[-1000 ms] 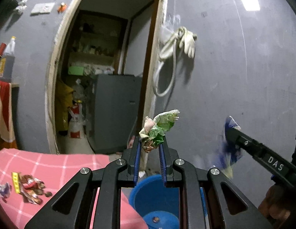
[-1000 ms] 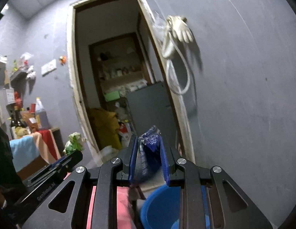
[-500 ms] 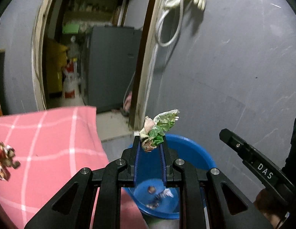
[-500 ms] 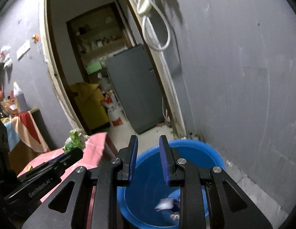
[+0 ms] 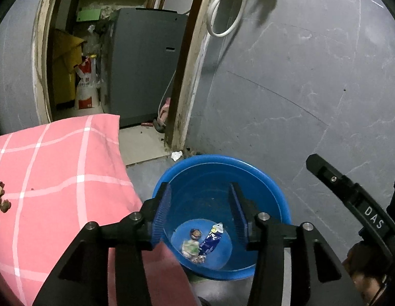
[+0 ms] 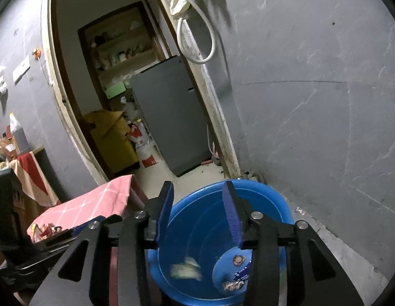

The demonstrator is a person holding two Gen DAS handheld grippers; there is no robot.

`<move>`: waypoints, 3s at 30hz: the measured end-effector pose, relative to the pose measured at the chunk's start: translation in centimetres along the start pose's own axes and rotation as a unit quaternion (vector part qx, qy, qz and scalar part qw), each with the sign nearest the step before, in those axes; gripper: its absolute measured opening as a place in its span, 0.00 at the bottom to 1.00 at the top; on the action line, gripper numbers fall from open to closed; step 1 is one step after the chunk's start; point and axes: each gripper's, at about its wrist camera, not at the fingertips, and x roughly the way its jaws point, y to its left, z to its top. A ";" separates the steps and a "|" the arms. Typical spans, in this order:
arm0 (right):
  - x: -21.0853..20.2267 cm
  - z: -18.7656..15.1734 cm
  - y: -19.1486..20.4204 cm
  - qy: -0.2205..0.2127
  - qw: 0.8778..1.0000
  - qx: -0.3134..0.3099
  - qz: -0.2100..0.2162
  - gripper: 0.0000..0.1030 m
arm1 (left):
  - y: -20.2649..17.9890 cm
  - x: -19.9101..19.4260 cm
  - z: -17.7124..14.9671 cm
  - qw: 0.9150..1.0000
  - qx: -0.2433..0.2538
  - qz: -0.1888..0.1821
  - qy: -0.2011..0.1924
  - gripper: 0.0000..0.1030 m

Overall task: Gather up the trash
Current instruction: 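Move both open grippers back over the trash on the pink cloth, then lower the left gripper onto the white foil wrapper and close it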

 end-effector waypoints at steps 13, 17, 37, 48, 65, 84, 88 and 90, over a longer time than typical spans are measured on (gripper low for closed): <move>-4.3 1.9 3.8 -0.058 0.998 -0.034 0.021 0.85 | 2.2 -9.8 0.8 0.994 -0.025 0.028 -0.103 0.88; -5.7 2.2 5.8 -0.078 0.995 -0.045 0.039 1.00 | 3.0 -13.7 1.0 0.988 -0.028 0.045 -0.147 0.95; -11.1 0.3 17.4 -0.129 0.975 -0.127 0.126 1.00 | 7.6 -28.5 -2.7 0.951 -0.025 0.180 -0.251 0.98; -11.7 -2.4 23.2 -0.140 0.959 -0.177 0.172 1.00 | 11.0 -33.0 -5.9 0.926 -0.041 0.256 -0.274 0.98; -8.3 -6.5 27.4 -0.075 0.951 -0.215 0.208 1.00 | 15.8 -32.1 -9.2 0.924 -0.042 0.309 -0.222 0.98; -0.3 -8.6 27.7 0.041 0.954 -0.227 0.193 1.00 | 21.2 -26.2 -9.9 0.937 -0.070 0.314 -0.138 0.98; 1.3 -8.6 27.7 0.064 0.955 -0.221 0.186 1.00 | 22.5 -25.1 -9.7 0.943 -0.087 0.301 -0.116 0.97; 2.0 -8.6 27.7 0.079 0.954 -0.220 0.188 0.94 | 22.8 -24.7 -9.6 0.944 -0.089 0.298 -0.110 0.97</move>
